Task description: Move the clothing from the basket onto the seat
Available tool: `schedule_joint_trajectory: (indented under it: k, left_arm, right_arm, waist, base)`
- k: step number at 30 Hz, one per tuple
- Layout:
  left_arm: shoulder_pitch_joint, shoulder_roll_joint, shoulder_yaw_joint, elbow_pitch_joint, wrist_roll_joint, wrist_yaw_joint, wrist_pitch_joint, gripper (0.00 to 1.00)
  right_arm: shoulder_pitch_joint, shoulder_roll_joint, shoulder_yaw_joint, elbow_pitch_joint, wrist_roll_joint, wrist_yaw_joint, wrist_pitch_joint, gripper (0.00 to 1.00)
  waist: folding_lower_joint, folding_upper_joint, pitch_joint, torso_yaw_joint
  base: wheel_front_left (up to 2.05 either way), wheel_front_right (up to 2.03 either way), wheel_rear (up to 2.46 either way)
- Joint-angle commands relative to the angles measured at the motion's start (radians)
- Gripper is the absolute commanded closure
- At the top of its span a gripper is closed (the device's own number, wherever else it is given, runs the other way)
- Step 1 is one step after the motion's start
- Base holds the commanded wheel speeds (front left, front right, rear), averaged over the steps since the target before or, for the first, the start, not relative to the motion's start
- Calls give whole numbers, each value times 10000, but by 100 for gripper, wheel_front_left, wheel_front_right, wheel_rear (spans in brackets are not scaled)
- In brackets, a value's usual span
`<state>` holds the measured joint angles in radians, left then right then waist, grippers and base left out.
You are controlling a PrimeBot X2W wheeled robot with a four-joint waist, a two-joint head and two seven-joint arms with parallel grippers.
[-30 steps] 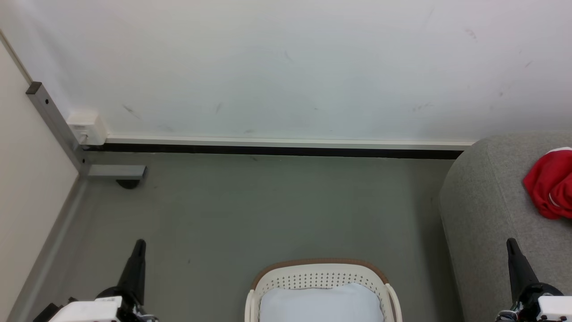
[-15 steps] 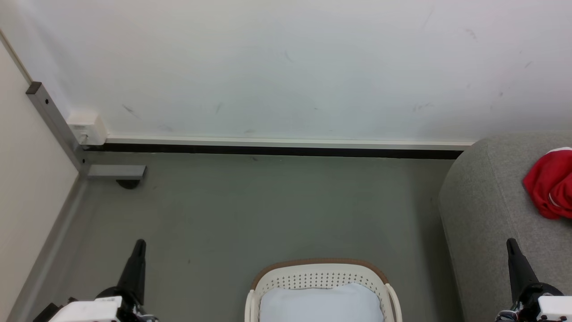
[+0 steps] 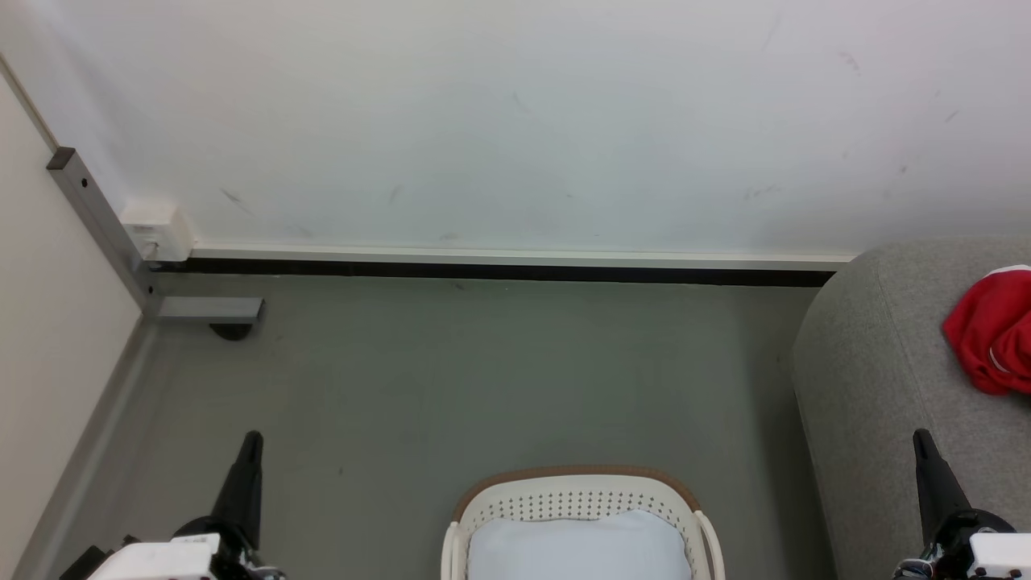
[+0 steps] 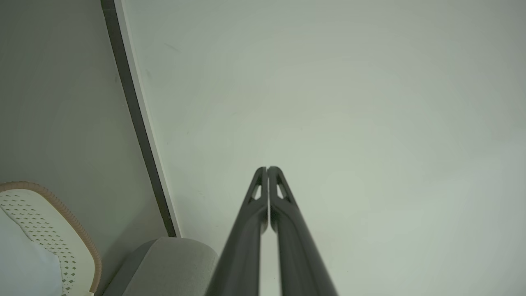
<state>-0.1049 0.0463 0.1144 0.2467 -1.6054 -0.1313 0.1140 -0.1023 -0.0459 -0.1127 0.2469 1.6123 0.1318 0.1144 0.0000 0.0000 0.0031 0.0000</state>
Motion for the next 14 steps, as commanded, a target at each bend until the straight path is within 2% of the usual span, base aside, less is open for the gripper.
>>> schedule_joint_trajectory:
  k: [1,14]
  left_arm:
    - [-88,73,18,-35,-136,-8,39,100]
    - [-88,72,17,-35,-137,-8,38,100]
  right_arm:
    - [-122,-82,-40,-56,14,-21,29,100]
    - [-122,-82,-39,-56,14,-21,28,100]
  waist:
    - [0,0,0,0]
    - [0,0,0,0]
  base:
    - [0,0,0]
    - [0,0,0]
